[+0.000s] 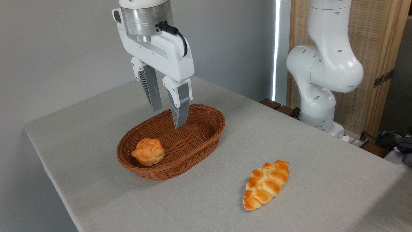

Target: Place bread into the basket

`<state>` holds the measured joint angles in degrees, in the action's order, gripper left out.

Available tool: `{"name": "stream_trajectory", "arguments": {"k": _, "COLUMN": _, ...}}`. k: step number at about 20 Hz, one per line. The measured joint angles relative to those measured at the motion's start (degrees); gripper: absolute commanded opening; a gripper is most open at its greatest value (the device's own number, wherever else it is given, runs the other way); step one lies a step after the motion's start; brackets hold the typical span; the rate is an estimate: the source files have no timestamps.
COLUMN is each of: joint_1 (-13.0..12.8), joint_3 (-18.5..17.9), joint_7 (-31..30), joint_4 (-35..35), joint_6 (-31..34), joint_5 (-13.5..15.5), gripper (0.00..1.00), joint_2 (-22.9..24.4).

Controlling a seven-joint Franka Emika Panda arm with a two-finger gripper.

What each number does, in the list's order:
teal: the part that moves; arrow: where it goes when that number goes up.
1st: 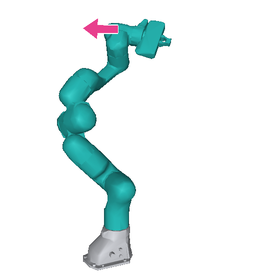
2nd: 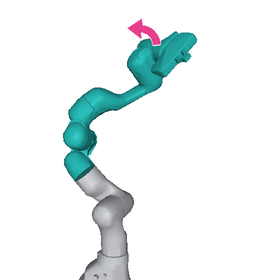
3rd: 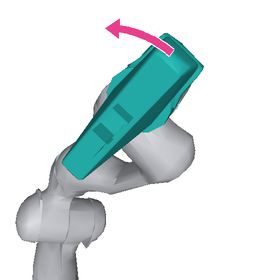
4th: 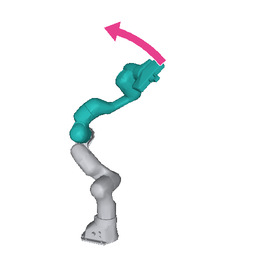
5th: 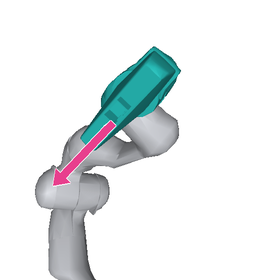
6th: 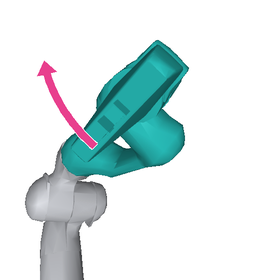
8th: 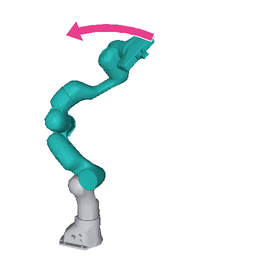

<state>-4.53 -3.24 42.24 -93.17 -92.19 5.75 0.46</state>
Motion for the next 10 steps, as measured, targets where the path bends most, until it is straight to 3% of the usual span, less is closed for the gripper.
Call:
{"name": "stream_trajectory", "arguments": {"k": 4, "joint_1": 1.39, "joint_3": 2.21, "joint_7": -0.16, "joint_4": 0.0, "joint_6": 0.0, "joint_5": 0.14, "gripper": 1.0, "joint_2": 0.0}}
{"name": "stream_trajectory", "arguments": {"k": 10, "joint_1": 2.29, "joint_3": 2.58, "joint_7": -0.16, "joint_4": 0.0, "joint_6": 0.0, "joint_5": 0.14, "gripper": 1.0, "joint_2": 0.0}}
